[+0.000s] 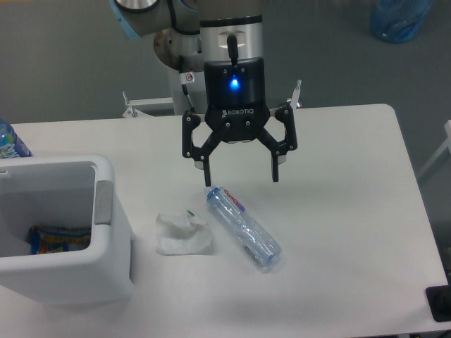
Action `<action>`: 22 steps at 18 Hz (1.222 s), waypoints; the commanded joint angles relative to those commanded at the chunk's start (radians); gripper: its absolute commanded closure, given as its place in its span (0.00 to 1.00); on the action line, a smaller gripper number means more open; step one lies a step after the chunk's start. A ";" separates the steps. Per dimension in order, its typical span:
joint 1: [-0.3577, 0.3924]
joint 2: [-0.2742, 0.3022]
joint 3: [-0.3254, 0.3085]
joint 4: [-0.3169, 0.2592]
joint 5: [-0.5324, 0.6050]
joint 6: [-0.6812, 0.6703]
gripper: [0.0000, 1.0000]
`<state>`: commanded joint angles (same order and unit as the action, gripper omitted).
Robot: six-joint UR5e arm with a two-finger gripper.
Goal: Open the trash can
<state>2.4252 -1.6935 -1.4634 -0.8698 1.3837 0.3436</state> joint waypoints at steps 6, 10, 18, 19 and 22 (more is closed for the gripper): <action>0.006 0.000 0.002 0.003 0.002 0.000 0.00; 0.008 0.000 0.002 0.003 0.003 0.000 0.00; 0.008 0.002 0.000 0.002 0.005 0.032 0.00; 0.008 0.003 0.000 0.002 0.017 0.046 0.00; 0.008 0.005 -0.003 -0.003 0.046 0.060 0.00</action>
<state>2.4329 -1.6889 -1.4665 -0.8728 1.4297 0.4034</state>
